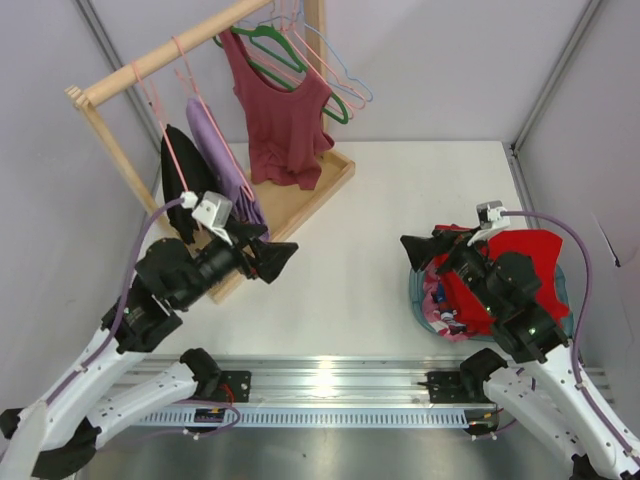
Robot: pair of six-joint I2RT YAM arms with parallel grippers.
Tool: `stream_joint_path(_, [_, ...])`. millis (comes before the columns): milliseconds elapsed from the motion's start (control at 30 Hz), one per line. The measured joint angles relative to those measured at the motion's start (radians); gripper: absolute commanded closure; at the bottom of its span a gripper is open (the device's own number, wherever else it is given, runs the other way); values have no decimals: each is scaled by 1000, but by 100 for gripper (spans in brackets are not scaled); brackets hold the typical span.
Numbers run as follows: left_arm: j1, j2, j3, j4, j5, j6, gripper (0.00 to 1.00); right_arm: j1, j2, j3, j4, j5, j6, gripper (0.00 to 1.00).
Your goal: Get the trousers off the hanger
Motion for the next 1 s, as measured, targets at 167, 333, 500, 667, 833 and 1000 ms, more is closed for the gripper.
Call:
stream_joint_path(167, [-91,109,216,-14,-3,-26,8,0,4,25,-20,3,-12,0])
stream_joint_path(333, [-150,170,343,-76,-138,-45,7,0,38,69,-16,-24,-23,1])
stream_joint_path(500, [-150,193,394,-171,-320,-74,5,10,179,154,53,-103,-39,1])
stream_joint_path(667, [-150,180,406,-243,-402,-85,6,95,475,388,58,-102,-100,0])
stream_joint_path(833, [-150,86,369,-276,-258,-29,6,206,750,657,42,-63,-156,1])
stream_joint_path(1000, [-151,-5,296,-304,-121,14,5,224,967,954,44,-66,-153,1])
